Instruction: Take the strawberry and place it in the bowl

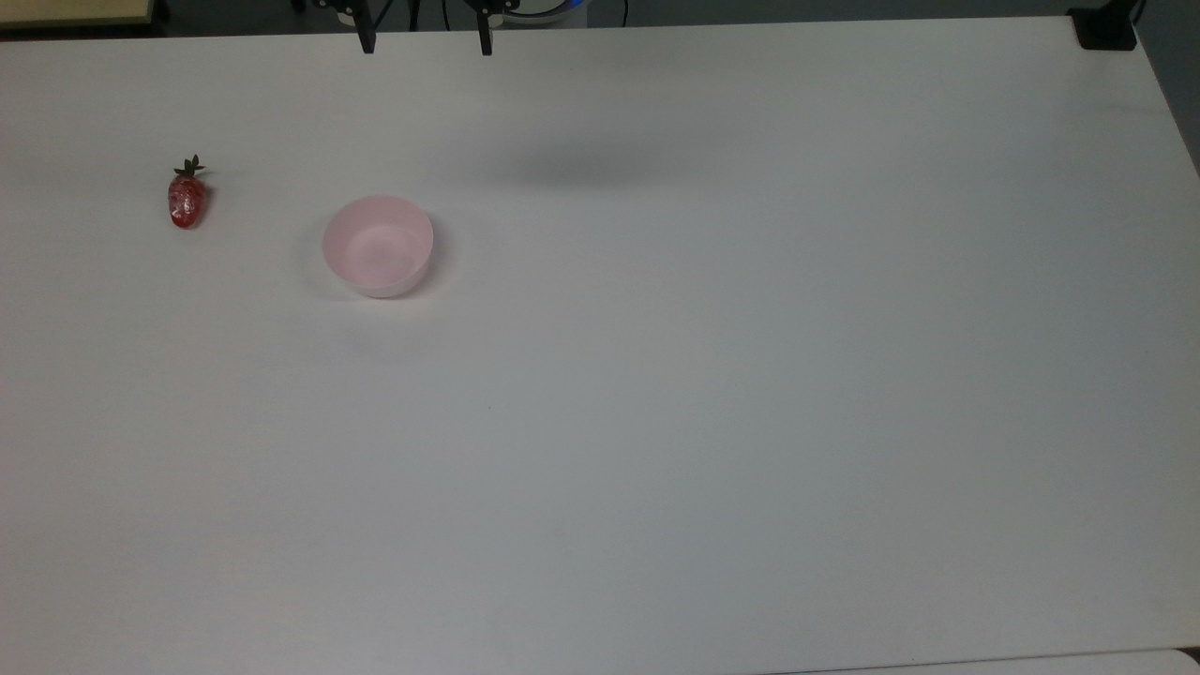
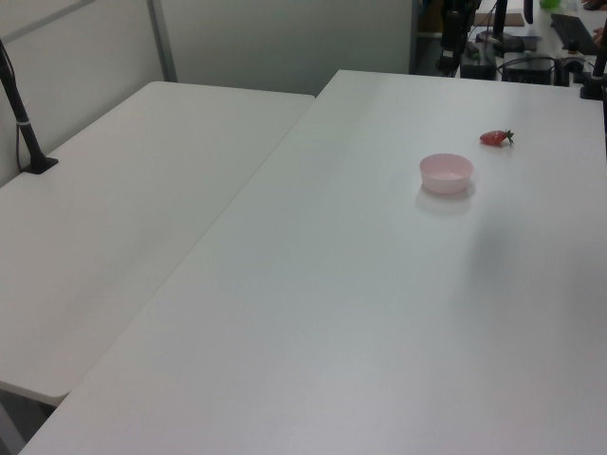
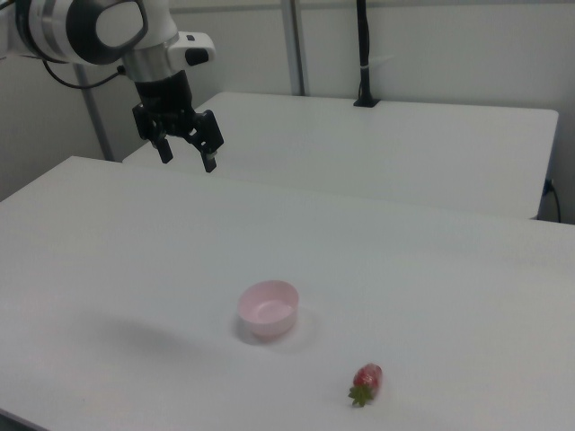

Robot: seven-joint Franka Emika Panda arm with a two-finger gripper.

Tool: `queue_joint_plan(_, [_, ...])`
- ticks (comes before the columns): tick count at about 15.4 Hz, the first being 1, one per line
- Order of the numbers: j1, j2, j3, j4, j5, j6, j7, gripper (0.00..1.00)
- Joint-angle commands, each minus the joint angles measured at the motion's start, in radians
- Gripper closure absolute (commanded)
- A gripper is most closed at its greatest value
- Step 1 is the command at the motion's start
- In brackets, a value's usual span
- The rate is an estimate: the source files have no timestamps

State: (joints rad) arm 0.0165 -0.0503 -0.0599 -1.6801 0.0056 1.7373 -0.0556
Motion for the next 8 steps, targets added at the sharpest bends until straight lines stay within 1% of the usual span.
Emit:
queue_joint_plan(1, [-0.004,-0.026,0.005,-0.024,0.011,-0.013,-0.020,0.00])
queue_joint_plan(4, [-0.004,-0.028,0.005,-0.024,0.011,-0.015,-0.023,0.00])
queue_joint_plan(5, [-0.004,-0.028,0.005,-0.024,0.001,-0.028,-0.029,0.00])
queue_joint_plan(6, [-0.007,-0.028,0.005,-0.024,-0.009,-0.036,-0.056,0.00])
queue_joint_plan(7, [-0.038,-0.028,0.002,-0.018,-0.024,-0.050,-0.125,0.00])
queue_joint_plan(8, [-0.067,-0.029,0.002,-0.017,-0.024,-0.057,-0.179,0.00])
